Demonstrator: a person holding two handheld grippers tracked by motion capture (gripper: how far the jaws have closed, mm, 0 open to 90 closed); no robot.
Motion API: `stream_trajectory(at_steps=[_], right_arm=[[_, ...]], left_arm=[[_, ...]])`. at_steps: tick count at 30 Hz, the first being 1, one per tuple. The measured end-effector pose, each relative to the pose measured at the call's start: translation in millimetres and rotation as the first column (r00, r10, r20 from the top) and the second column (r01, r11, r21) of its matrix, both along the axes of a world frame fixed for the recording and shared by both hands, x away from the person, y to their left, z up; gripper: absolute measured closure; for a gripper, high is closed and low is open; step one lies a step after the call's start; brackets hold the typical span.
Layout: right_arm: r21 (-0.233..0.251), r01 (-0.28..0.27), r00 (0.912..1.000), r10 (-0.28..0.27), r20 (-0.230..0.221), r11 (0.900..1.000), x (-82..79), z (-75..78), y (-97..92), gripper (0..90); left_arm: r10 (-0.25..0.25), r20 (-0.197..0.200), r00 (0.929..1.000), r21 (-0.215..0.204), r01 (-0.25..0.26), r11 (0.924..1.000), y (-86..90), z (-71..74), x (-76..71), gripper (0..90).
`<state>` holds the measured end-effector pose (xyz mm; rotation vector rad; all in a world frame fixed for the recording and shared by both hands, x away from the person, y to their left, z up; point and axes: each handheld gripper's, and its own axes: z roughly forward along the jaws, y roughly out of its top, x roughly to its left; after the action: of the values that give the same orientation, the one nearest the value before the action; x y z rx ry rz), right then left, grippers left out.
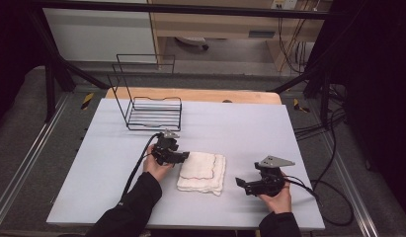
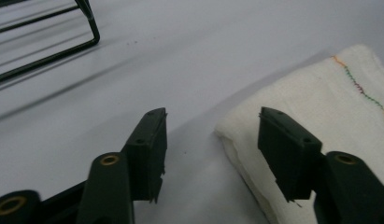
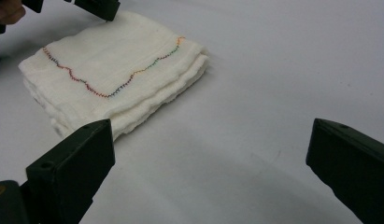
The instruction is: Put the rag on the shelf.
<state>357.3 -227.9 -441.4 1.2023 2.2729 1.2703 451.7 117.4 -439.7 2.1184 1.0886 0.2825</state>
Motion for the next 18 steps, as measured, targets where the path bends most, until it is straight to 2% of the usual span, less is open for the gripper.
stream_trajectory(at_steps=[8, 10, 14, 15, 18], right_arm=[[0.003, -0.002, 1.0000, 0.002, 0.000, 1.0000, 0.0, 0.3, -0.2, 1.8], [0.008, -0.002, 1.0000, 0.002, 0.006, 1.0000, 0.1, 0.5, -0.4, 1.8], [0.005, -0.002, 1.0000, 0.002, 0.005, 1.0000, 0.2, 0.6, -0.5, 1.8], [0.008, -0.002, 1.0000, 0.002, 0.005, 1.0000, 0.2, 0.7, -0.5, 1.8], [0.008, 0.000, 1.0000, 0.000, 0.005, 1.0000, 0.6, 0.8, -0.6, 1.8]], left_arm=[[-0.004, -0.016, 0.9999, -0.040, 0.003, 0.9992, -5.5, -6.6, 3.8, 53.5], [-0.006, -0.024, 0.9997, -0.050, 0.004, 0.9987, -6.5, -7.2, 3.9, 59.3], [-0.023, -0.034, 0.9992, -0.052, 0.021, 0.9984, -7.7, -7.5, 3.7, 64.6], [-0.028, -0.038, 0.9989, -0.053, 0.026, 0.9982, -7.6, -7.5, 4.0, 68.4], [-0.025, -0.048, 0.9985, -0.058, 0.023, 0.9980, -9.7, -7.3, 3.2, 70.7]])
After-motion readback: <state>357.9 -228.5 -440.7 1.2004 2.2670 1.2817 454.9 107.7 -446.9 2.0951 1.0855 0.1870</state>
